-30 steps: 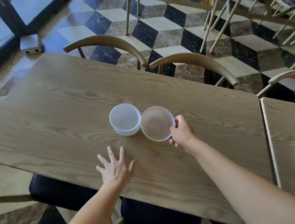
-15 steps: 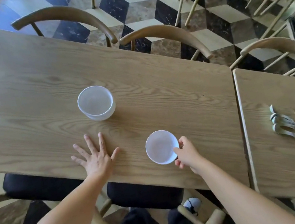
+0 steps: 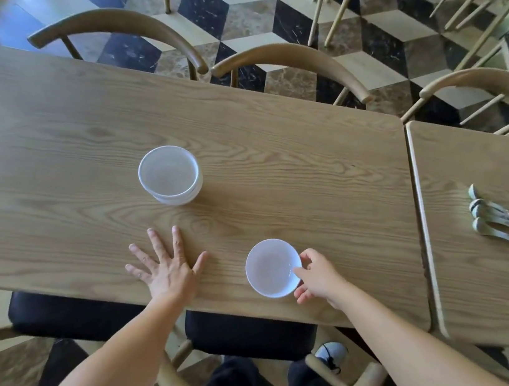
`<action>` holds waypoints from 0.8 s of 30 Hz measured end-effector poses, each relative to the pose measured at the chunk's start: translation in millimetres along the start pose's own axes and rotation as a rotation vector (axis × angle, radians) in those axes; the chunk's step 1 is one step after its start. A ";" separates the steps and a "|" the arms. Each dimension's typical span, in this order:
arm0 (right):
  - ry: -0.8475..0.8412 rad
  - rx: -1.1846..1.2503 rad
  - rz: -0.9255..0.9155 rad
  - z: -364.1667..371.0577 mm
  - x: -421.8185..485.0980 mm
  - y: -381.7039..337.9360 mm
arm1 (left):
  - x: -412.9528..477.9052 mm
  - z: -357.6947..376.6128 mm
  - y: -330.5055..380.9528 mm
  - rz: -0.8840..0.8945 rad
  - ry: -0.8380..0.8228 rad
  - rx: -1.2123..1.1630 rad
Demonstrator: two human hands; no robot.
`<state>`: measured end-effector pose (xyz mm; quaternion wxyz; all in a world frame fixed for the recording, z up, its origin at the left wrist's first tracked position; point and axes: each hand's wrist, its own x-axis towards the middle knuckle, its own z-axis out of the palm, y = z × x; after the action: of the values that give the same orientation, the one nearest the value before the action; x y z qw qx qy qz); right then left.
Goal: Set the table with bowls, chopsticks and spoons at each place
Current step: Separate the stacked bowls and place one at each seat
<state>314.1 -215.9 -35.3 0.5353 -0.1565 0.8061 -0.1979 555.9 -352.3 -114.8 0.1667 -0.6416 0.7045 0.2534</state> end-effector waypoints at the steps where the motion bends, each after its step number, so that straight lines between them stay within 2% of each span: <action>1: 0.002 -0.009 0.011 -1.4 0.0 -0.3 | -1.1 -0.1 -0.2 0.001 0.012 -0.004; 7: -0.021 -0.132 0.058 -24.8 5.8 -20.9 | 4.7 -4.4 -9.6 -0.018 0.095 0.025; 12: 0.106 -0.225 -0.092 -34.8 22.7 -86.4 | 24.3 -15.2 -12.0 -0.148 0.124 -0.097; 18: -0.018 -0.137 -0.313 23.3 28.0 -183.5 | 27.3 -8.1 -9.2 -0.182 0.189 -0.109; 22: -0.084 -0.070 -0.236 66.0 37.5 -213.8 | 28.2 -3.7 -11.7 -0.198 0.247 -0.112; 24: -0.054 -0.118 -0.205 81.9 46.1 -221.4 | 29.9 -1.4 -11.4 -0.201 0.265 -0.116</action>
<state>381.4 -442.9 7.0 0.5235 -0.2749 0.7814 -0.1995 563.7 -378.1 -132.0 0.0595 -0.7453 0.6367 0.1888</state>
